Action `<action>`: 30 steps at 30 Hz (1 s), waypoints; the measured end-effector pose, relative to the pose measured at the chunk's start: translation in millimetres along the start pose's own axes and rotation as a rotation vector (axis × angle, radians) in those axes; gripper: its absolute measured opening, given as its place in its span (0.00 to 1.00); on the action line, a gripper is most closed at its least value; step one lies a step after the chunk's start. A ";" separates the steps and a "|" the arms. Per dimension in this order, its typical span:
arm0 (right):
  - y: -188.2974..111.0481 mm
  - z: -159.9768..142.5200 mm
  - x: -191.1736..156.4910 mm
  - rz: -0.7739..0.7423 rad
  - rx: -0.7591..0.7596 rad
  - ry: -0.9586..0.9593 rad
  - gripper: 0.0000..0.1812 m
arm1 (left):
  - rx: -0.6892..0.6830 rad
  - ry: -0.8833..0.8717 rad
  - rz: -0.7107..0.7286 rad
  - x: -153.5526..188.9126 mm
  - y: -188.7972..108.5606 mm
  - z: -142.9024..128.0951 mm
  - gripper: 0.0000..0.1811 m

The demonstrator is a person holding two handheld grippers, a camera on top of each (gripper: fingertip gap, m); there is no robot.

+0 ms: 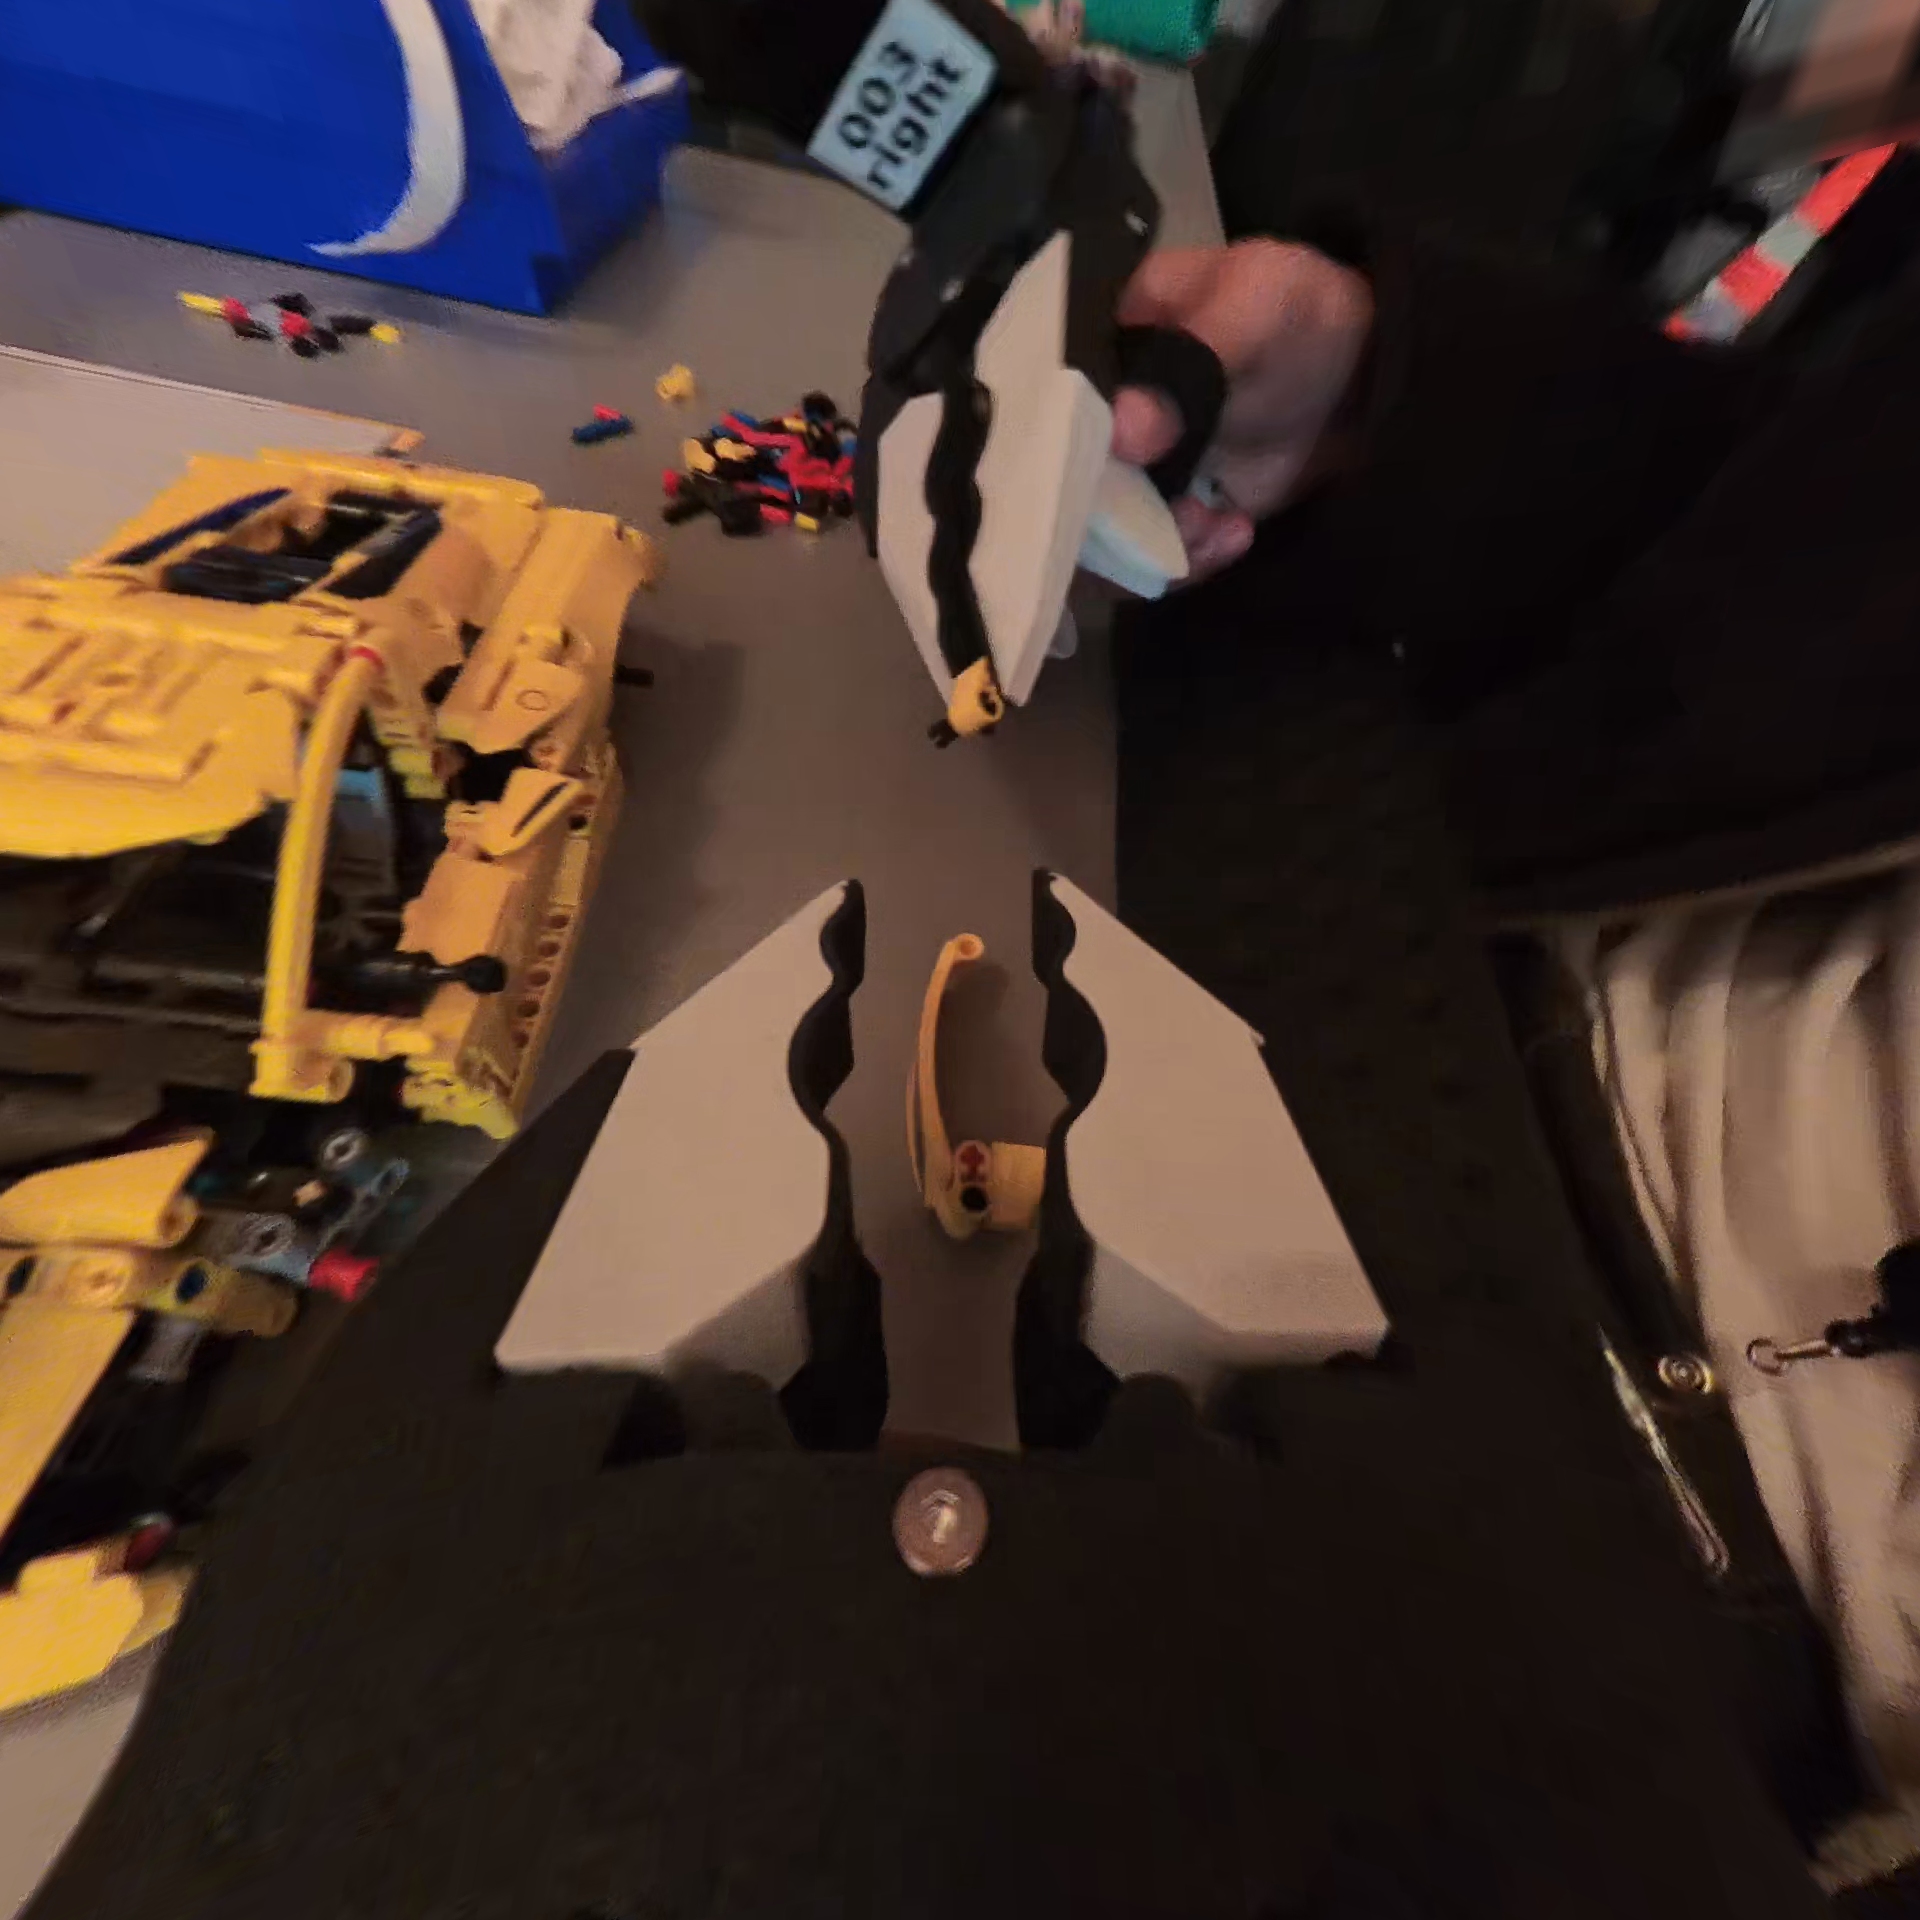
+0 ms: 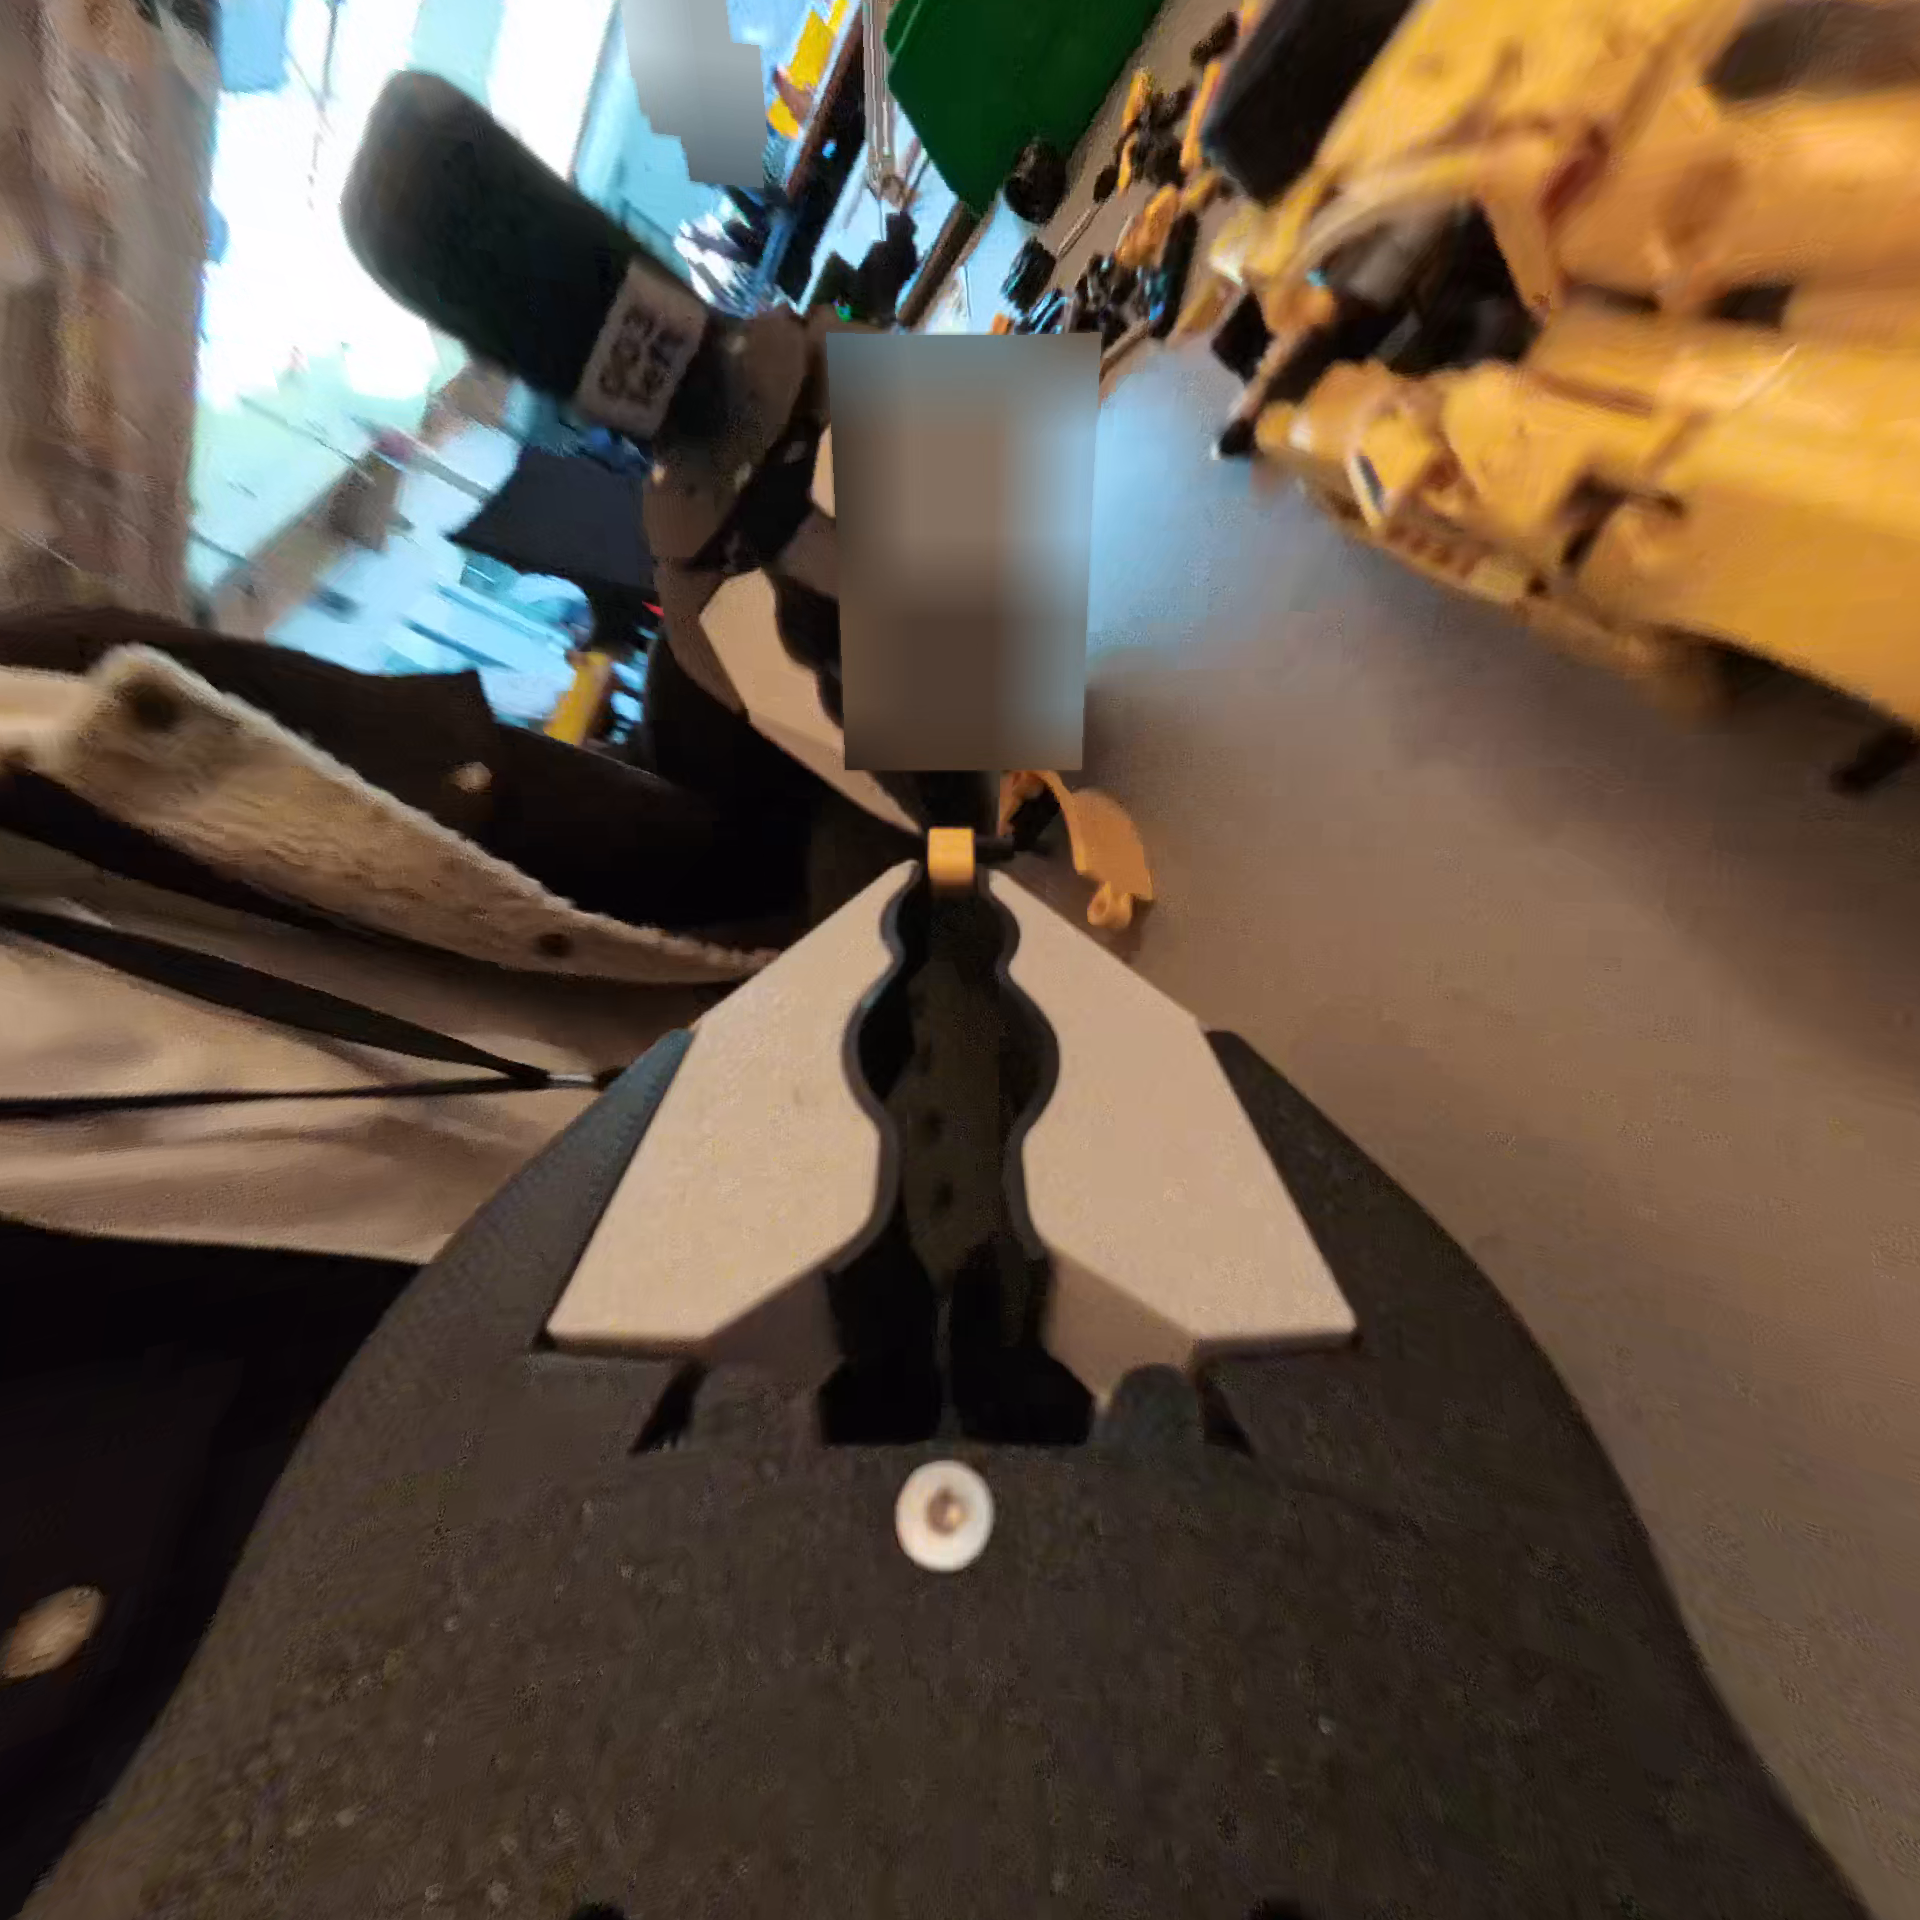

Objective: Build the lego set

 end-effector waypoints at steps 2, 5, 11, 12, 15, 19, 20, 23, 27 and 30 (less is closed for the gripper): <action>3.1 -6.8 6.9 0.065 0.003 0.114 0.03 | -0.067 0.011 -0.031 3.4 7.2 -3.9 0.17; 10.5 -8.7 5.4 0.148 -0.024 0.169 0.03 | -0.248 0.049 0.010 -3.6 12.6 -15.8 0.17; 18.1 -6.1 4.0 0.203 -0.013 0.185 0.03 | -0.423 0.177 0.055 -5.6 25.5 -26.1 0.05; 17.5 -5.9 5.1 0.200 -0.007 0.189 0.03 | -0.425 0.197 0.061 -5.2 27.5 -26.2 0.04; 14.0 -2.6 5.1 0.173 0.036 0.148 0.03 | -0.337 0.278 0.185 -10.9 25.7 -15.4 0.02; 12.7 3.3 -7.4 0.027 0.092 -0.119 0.03 | -0.200 0.415 0.386 -16.4 13.1 -4.3 0.02; 14.2 5.0 -11.7 -0.017 0.100 -0.204 0.03 | -0.159 0.468 0.415 -11.8 10.9 0.7 0.02; 15.9 9.2 -16.6 -0.099 0.120 -0.337 0.03 | -0.088 0.563 0.464 -3.7 9.5 9.1 0.02; 11.2 11.6 -17.7 -0.099 0.150 -0.345 0.03 | -0.057 0.592 0.506 -3.1 6.4 14.4 0.01; 12.1 11.0 -17.2 -0.100 0.146 -0.342 0.03 | -0.061 0.611 0.519 -3.0 6.5 14.1 0.01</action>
Point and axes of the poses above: each gripper's, where its closed fingertips meet, y out along the fingers, z out of its top, x = y × z across the jaws, the point moved 6 cm from there along -y, back along the fingers, and after that the axes turned 3 degrees about -y, right-handed, at the moved point
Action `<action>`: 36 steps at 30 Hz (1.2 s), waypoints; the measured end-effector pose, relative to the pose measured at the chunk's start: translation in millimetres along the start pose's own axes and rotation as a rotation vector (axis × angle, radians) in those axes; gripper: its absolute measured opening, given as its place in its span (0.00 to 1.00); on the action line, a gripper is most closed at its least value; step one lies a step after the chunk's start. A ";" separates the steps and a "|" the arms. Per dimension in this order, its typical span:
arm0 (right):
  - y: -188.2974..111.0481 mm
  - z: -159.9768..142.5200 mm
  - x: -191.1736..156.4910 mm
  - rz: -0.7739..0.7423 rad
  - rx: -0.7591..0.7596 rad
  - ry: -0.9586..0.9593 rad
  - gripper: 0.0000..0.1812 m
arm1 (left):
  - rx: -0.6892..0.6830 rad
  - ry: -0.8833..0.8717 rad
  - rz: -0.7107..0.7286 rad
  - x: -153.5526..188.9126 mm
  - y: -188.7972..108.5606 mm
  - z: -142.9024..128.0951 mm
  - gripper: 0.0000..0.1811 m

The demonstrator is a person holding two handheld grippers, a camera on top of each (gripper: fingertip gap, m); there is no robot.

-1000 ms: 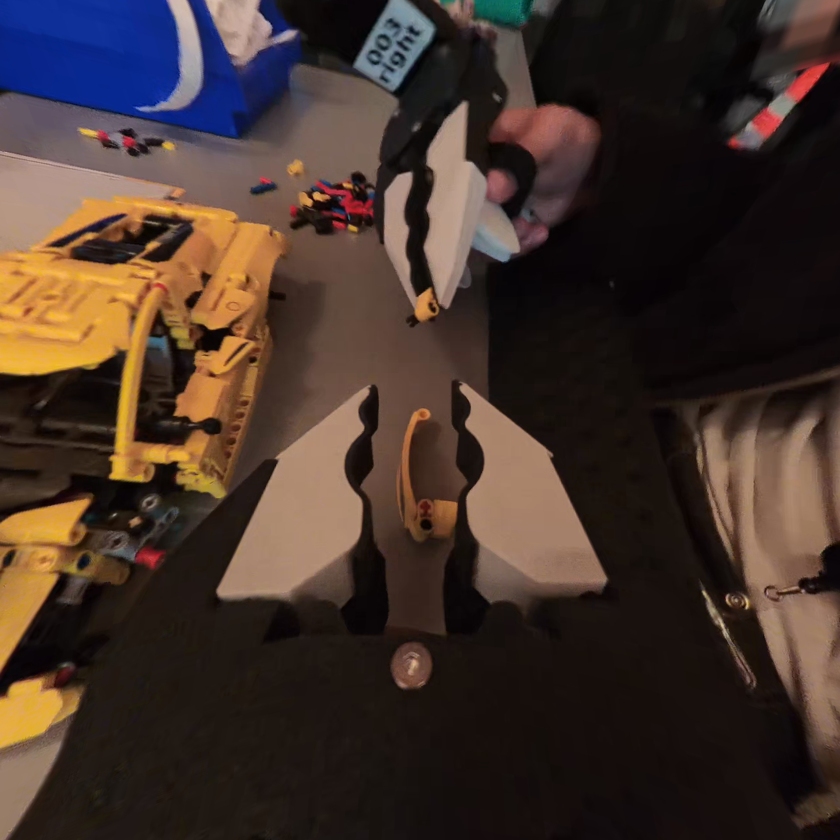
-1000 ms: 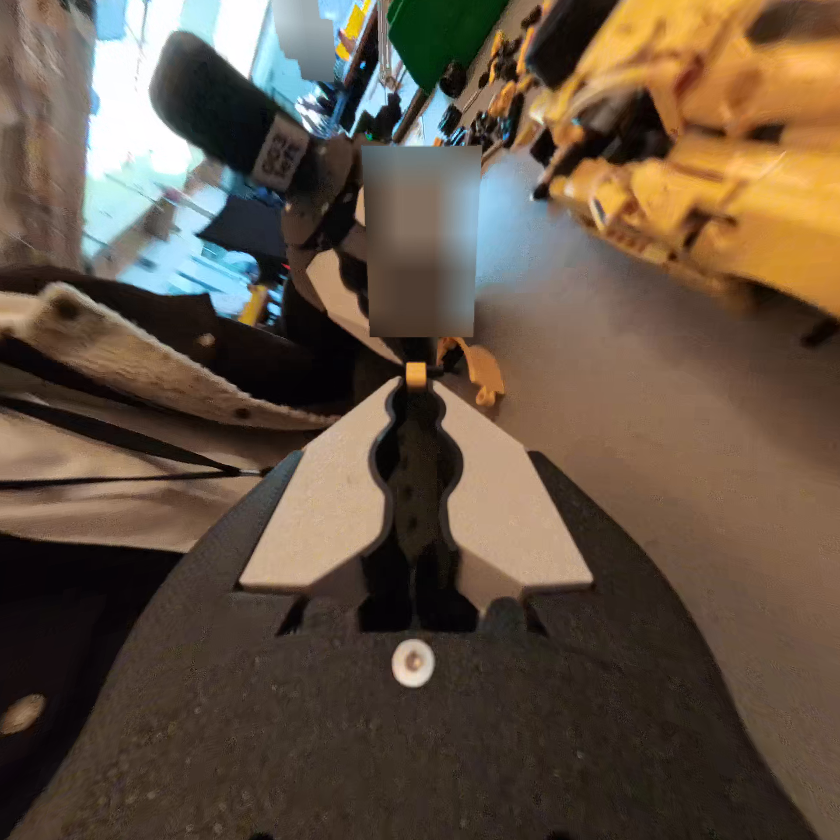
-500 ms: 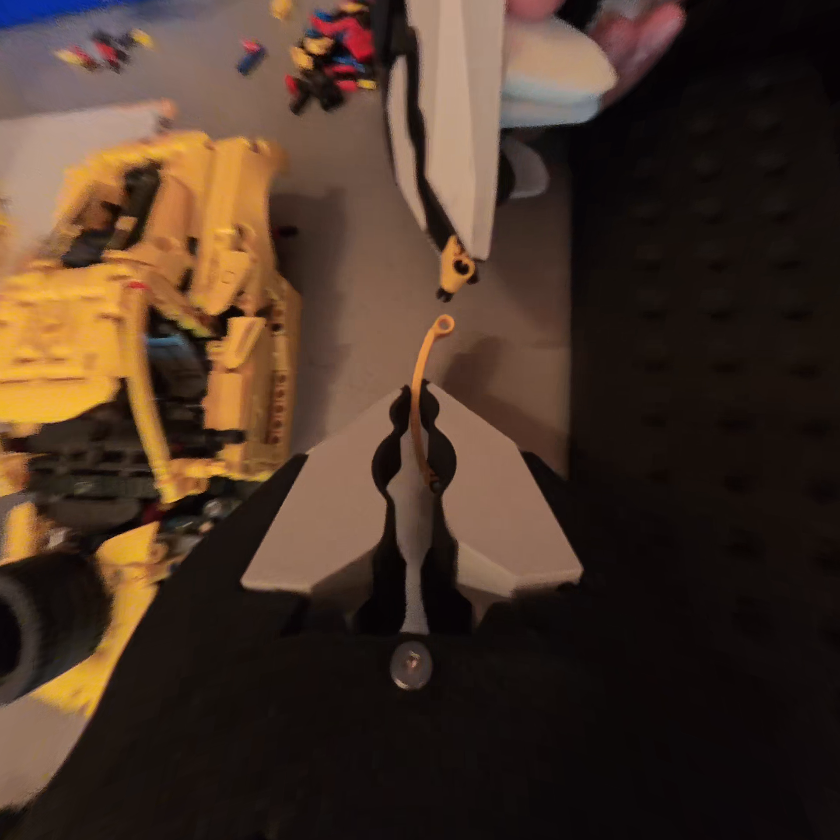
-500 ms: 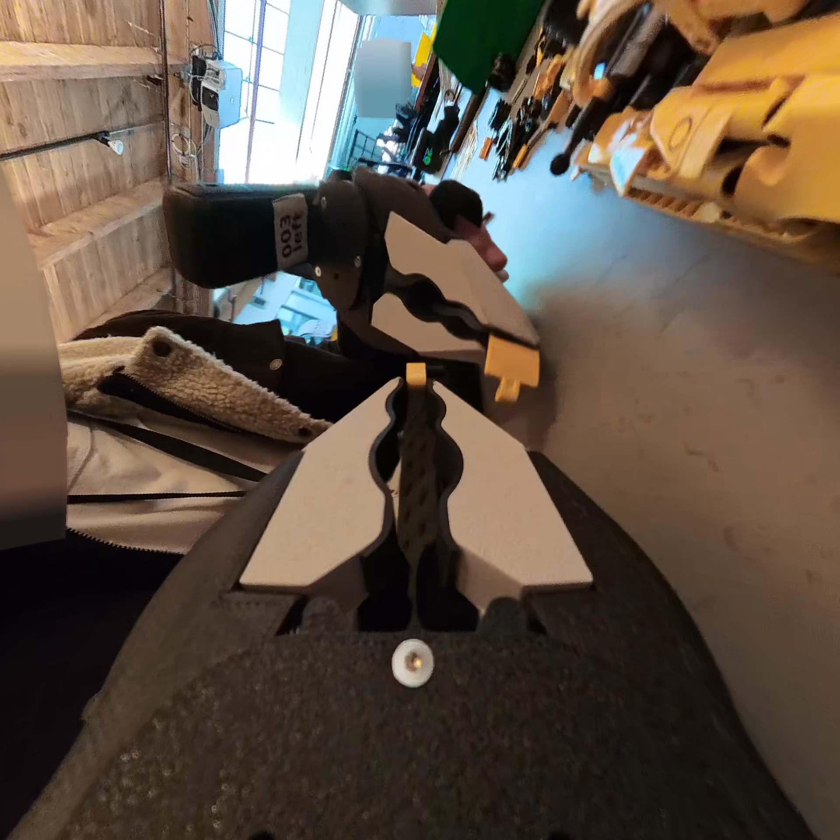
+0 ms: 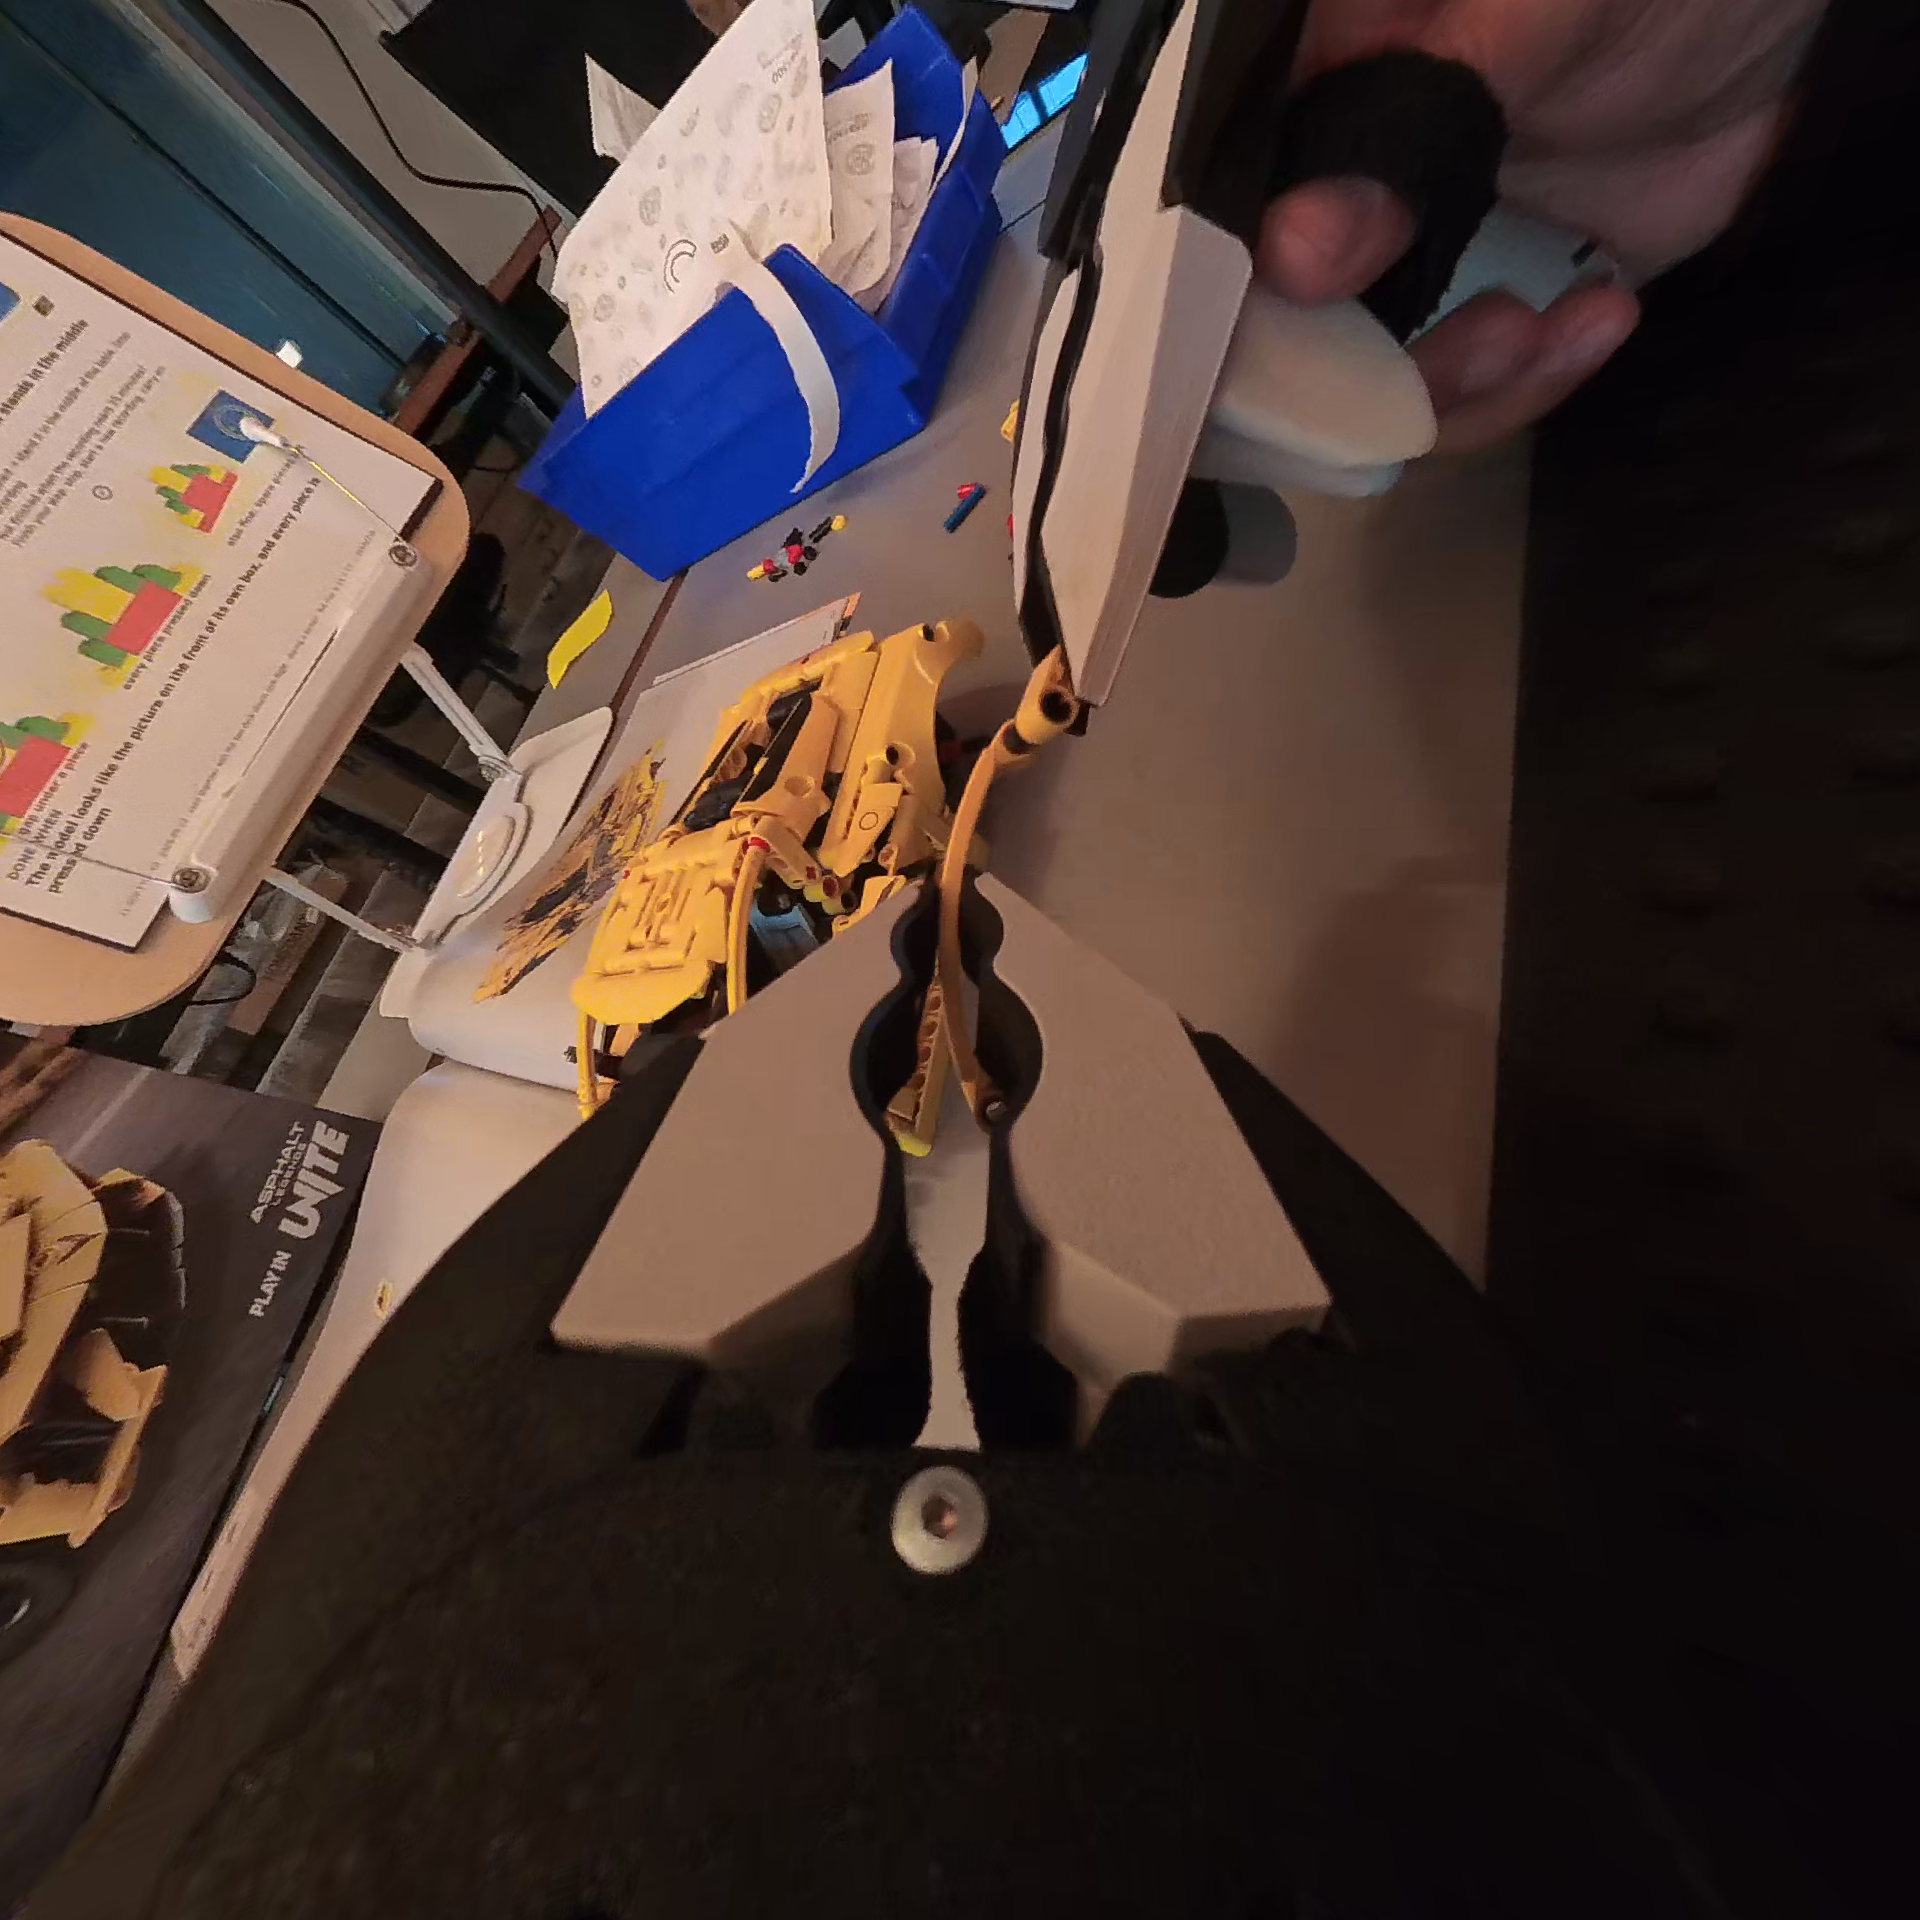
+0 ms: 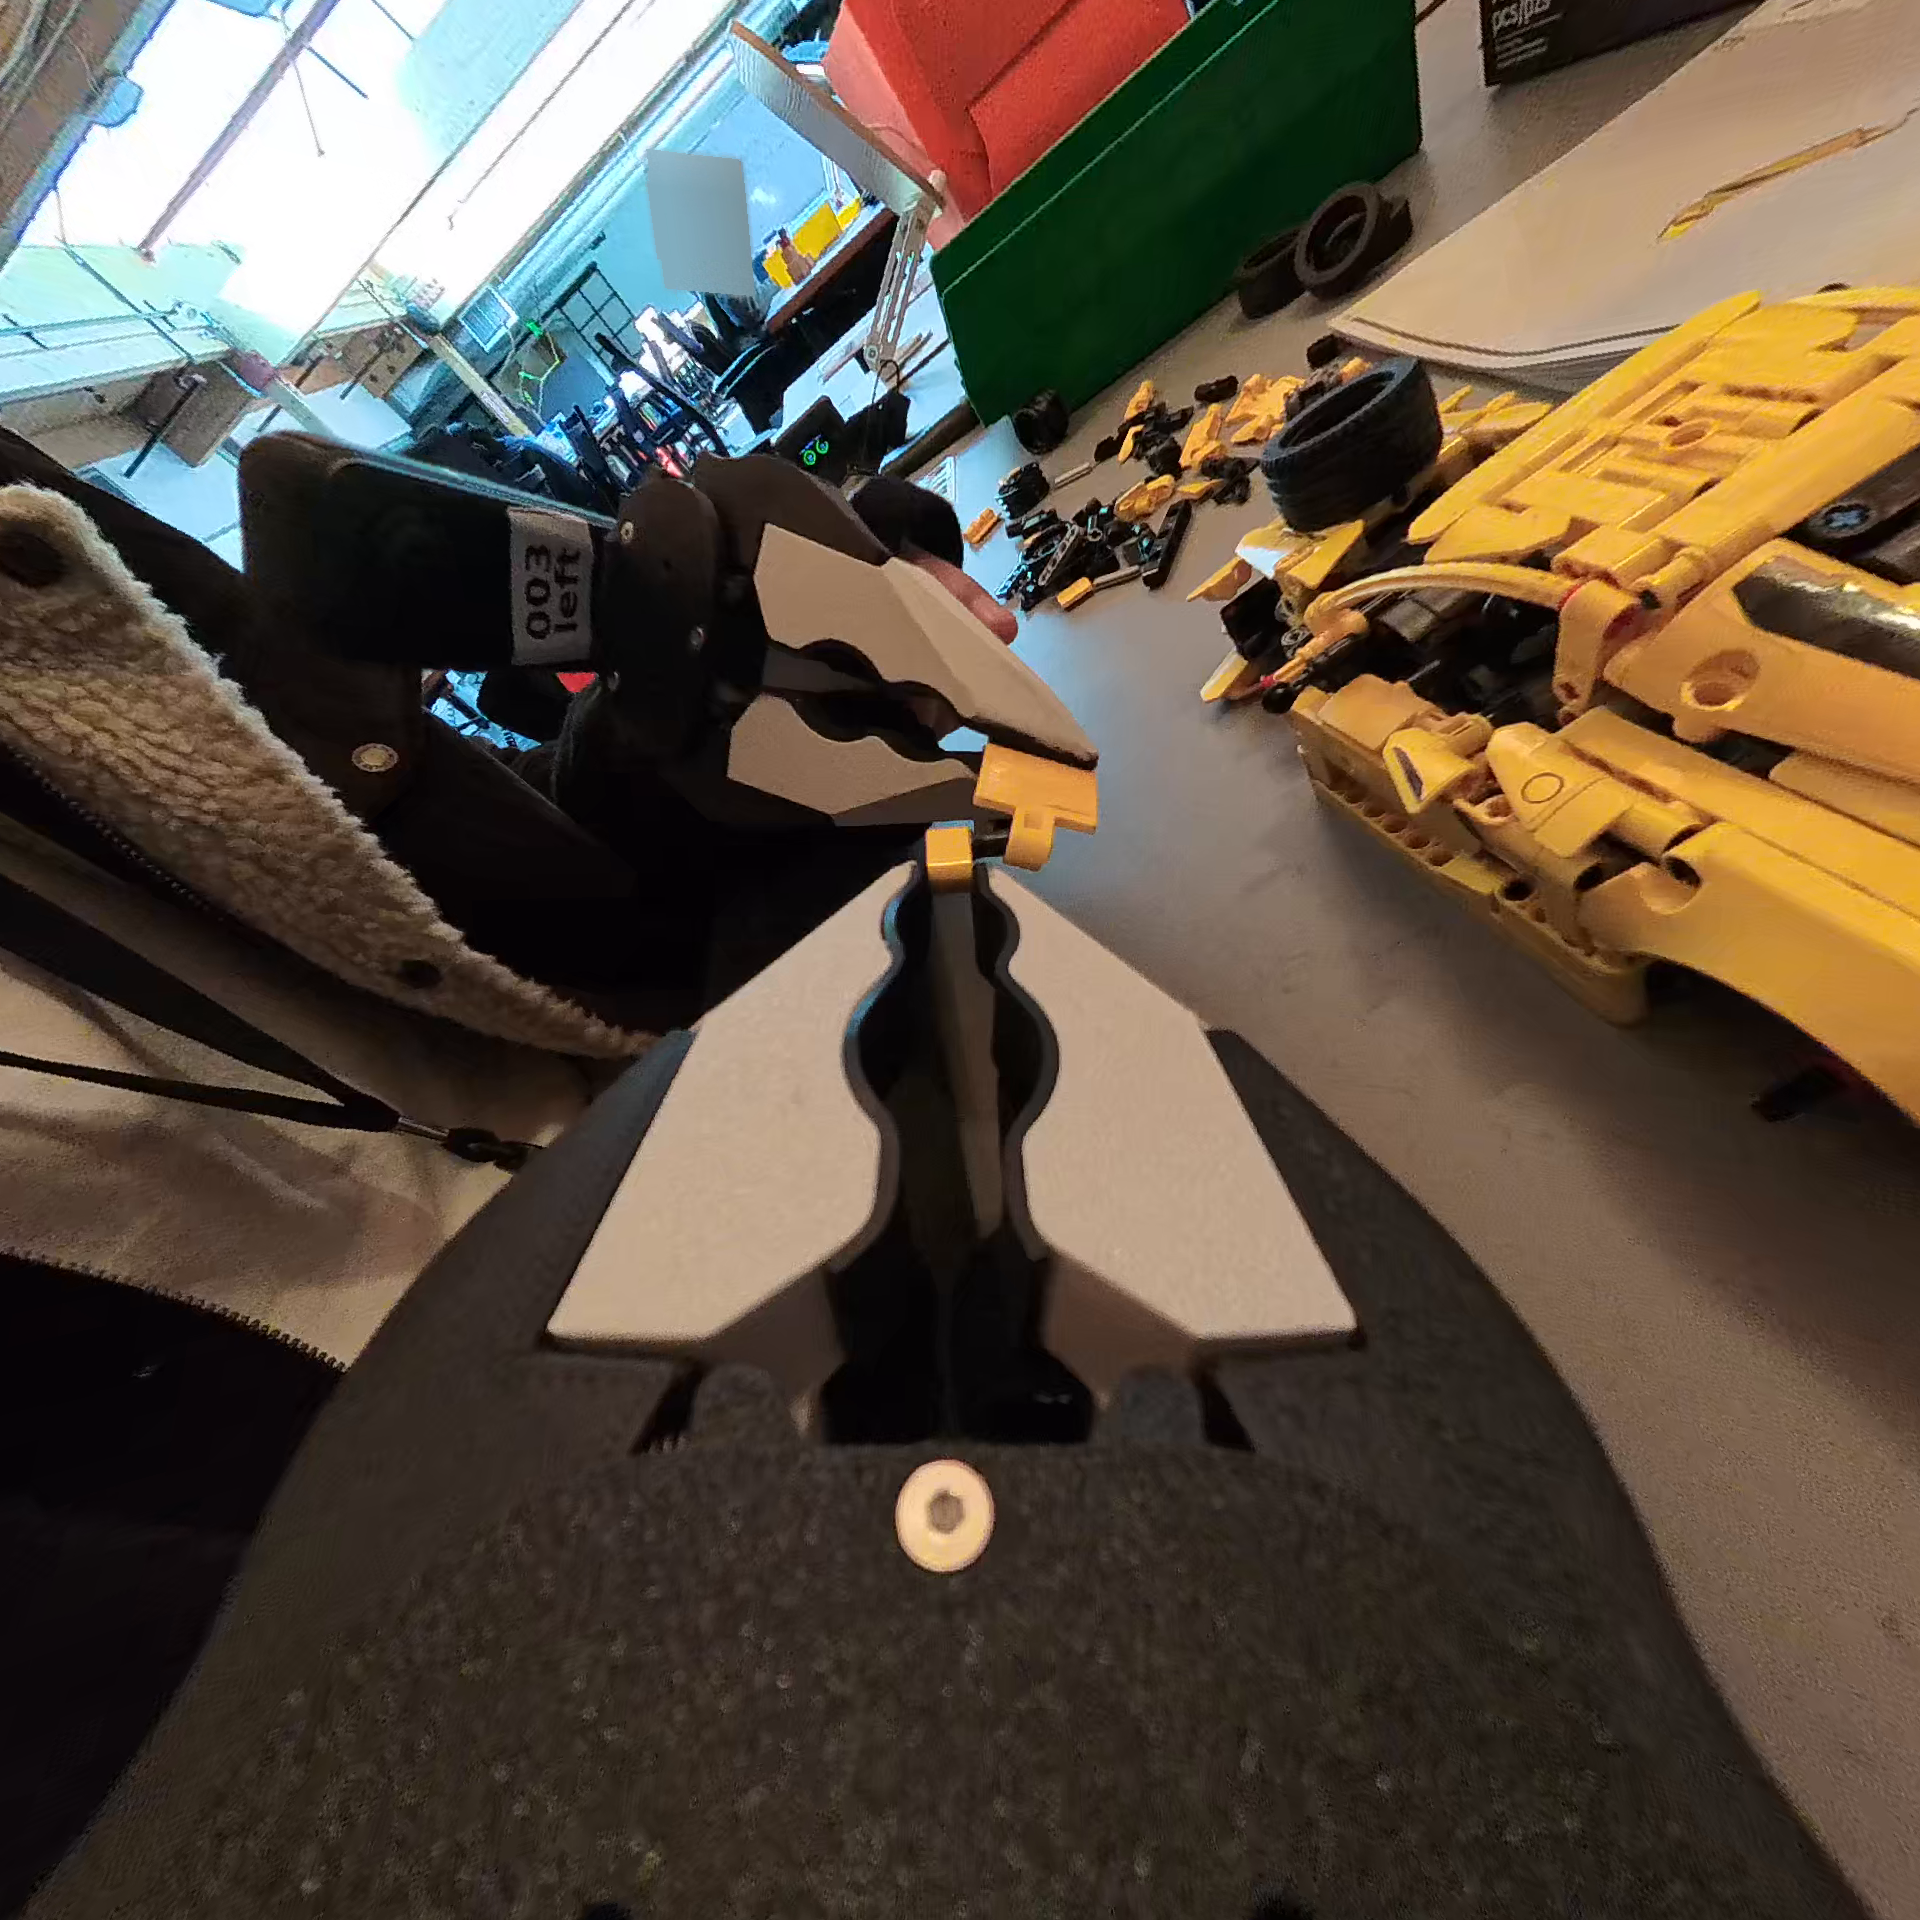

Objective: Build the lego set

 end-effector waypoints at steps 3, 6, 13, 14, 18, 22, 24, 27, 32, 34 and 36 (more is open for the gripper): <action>-0.1 -0.1 1.3 0.001 0.002 0.016 0.03 | -0.007 0.016 0.013 -0.7 0.4 -0.2 0.01; 0.4 -1.2 4.6 -0.019 -0.006 0.033 0.03 | -0.035 0.069 0.054 0.4 1.9 -0.6 0.01; 3.4 -1.7 11.1 0.030 0.036 0.196 0.03 | -0.080 0.178 0.127 0.6 3.2 -1.7 0.01; 3.3 -1.7 11.5 0.053 0.050 0.229 0.03 | -0.078 0.179 0.129 0.5 2.8 -1.4 0.01; 3.8 -1.8 12.2 0.059 0.050 0.232 0.03 | -0.067 0.113 0.105 -1.8 1.1 -1.0 0.01; 4.2 2.8 11.9 0.039 0.107 0.255 0.03 | -0.064 0.020 0.100 -6.7 2.9 -0.5 0.01; 7.3 1.8 14.2 0.012 0.131 0.299 0.03 | -0.089 0.059 0.136 -7.5 3.0 -3.2 0.01; 8.2 1.9 16.1 -0.001 0.143 0.323 0.03 | -0.108 0.080 0.165 -9.3 3.2 -4.3 0.01; 8.1 1.6 18.9 0.032 0.163 0.395 0.03 | -0.130 0.152 0.207 -7.7 2.8 -3.3 0.01; 8.0 1.1 19.3 0.044 0.163 0.403 0.03 | -0.129 0.150 0.203 -7.0 2.4 -2.6 0.01; 7.6 2.1 18.6 0.048 0.162 0.384 0.03 | -0.116 0.114 0.187 -8.2 1.4 -2.0 0.01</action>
Point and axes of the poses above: each gripper's, where its closed fingertips meet, y out along the fingers, z out of its top, x = y × z across the jaws, the point moved 6 cm from there along -y, back along the fingers, and after that the axes turned 3 degrees about -y, right-handed, at the moved point
